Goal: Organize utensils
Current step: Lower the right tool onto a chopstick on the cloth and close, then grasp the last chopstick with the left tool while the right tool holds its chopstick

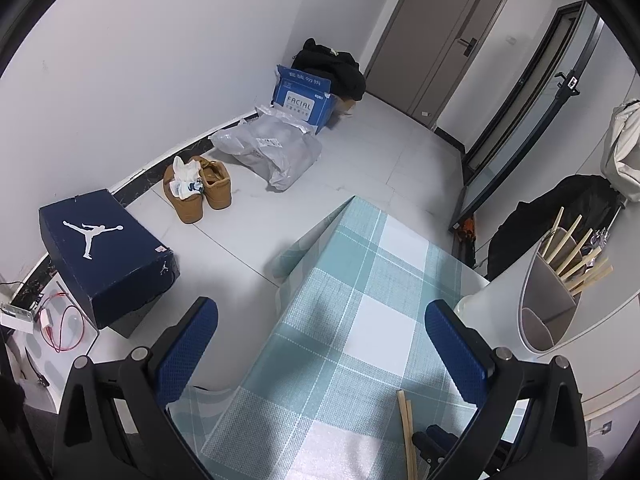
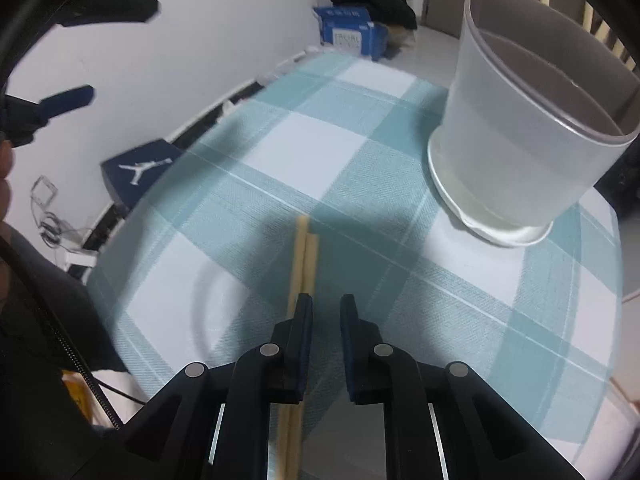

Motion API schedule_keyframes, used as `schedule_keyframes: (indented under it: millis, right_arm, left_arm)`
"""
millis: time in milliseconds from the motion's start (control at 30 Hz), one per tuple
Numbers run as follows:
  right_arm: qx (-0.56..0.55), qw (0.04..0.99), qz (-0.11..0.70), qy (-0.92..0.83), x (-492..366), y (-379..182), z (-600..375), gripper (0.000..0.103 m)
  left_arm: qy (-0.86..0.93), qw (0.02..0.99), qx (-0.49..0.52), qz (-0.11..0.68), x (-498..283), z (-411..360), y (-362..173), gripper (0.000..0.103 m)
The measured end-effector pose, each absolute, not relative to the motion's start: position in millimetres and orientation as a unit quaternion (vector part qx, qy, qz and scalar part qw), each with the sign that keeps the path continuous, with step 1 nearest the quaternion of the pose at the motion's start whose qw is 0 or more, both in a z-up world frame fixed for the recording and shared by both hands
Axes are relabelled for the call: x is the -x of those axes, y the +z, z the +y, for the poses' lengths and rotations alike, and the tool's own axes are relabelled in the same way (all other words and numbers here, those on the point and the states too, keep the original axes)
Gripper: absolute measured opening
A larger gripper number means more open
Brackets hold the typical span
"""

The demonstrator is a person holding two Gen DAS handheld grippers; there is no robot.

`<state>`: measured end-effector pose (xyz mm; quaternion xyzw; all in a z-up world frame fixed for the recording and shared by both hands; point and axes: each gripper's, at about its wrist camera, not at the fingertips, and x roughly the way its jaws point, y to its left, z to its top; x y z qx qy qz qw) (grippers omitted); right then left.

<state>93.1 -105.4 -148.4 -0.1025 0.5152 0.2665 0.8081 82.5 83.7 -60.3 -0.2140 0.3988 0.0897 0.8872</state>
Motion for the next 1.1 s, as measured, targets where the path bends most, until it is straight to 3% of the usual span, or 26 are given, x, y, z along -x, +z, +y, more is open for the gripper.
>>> schedule_keyframes:
  millis: [500,700,1100]
  right_arm:
    - [0.128,0.8,0.516,0.277,-104,-150,-83,0.014]
    - [0.124,0.793,0.519,0.295,-119,-150,-81,0.005]
    - [0.196,0.771,0.517,0.314,-117,-152,-102,0.008]
  left_arm:
    - [0.098,0.884,0.223,0.398,-83,91,-61,0.102]
    - [0.103,0.883,0.225,0.399,-83,93,-62,0.102]
    - [0.111,0.874,0.212,0.423,-87,91,-70,0.102]
